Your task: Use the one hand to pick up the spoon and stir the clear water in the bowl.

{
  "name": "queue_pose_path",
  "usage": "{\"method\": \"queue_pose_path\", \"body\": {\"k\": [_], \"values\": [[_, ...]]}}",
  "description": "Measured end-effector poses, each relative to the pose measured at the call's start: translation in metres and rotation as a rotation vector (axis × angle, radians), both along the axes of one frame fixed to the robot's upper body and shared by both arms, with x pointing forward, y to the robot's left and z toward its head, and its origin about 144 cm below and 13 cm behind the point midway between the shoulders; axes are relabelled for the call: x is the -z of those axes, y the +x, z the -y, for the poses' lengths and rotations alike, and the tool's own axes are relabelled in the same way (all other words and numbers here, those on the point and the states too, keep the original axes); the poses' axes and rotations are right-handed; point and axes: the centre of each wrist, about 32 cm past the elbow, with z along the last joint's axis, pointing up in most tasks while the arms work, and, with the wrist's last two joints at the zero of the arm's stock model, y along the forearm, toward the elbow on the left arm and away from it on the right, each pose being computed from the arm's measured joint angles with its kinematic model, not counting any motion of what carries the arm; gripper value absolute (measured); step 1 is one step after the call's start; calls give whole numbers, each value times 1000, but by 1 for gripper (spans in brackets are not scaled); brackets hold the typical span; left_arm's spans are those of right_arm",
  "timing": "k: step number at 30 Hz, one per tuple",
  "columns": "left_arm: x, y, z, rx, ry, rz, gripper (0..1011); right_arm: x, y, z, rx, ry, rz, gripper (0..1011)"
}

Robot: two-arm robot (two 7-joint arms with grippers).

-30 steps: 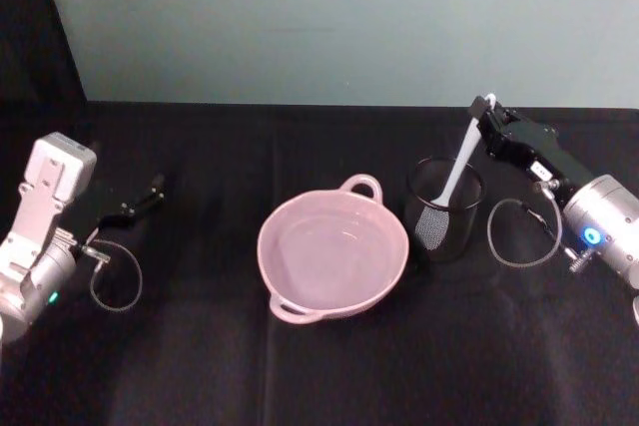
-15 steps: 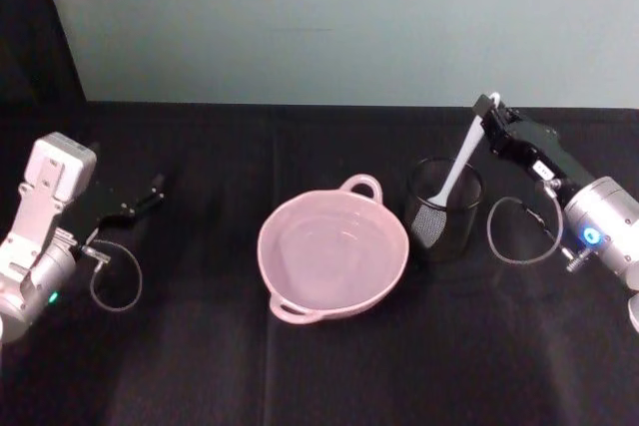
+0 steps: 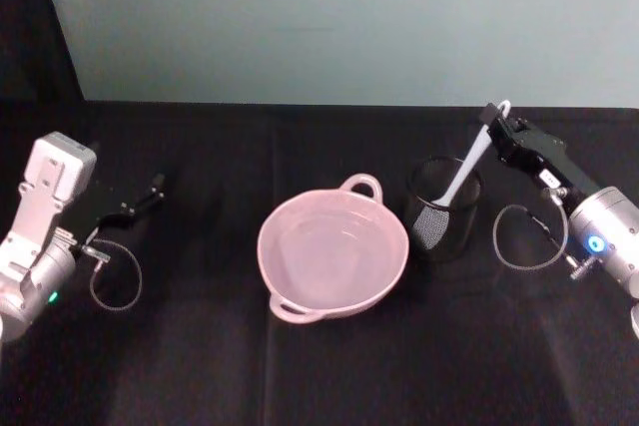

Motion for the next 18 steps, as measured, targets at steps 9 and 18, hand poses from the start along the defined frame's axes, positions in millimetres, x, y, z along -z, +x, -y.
{"method": "queue_pose_path", "body": {"k": [9, 18], "values": [[0, 0, 0, 0, 0, 0, 1011, -8, -6, 7, 22, -23, -12, 479], [0, 0, 0, 0, 0, 0, 1011, -30, -17, 21, 21, -113, -68, 735]]}}
